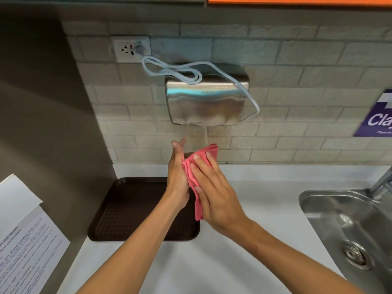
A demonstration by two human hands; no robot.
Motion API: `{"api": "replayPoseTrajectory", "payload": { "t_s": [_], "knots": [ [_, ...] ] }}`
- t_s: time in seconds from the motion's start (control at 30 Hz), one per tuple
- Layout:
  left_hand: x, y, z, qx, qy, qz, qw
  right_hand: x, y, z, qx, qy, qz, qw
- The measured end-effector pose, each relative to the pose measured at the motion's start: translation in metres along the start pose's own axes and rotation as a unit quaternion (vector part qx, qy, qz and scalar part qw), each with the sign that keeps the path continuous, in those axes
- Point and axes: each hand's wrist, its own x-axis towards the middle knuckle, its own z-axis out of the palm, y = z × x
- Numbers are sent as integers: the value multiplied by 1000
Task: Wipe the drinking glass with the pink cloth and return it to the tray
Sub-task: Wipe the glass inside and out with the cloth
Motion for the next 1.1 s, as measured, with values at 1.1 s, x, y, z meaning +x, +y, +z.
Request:
{"api": "replayPoseTrajectory", "payload": {
  "t_s": [1.1],
  "knots": [
    [-9,6,10,-49,-15,29,998,60,-9,-17,157,63,119,978]
  ]
}}
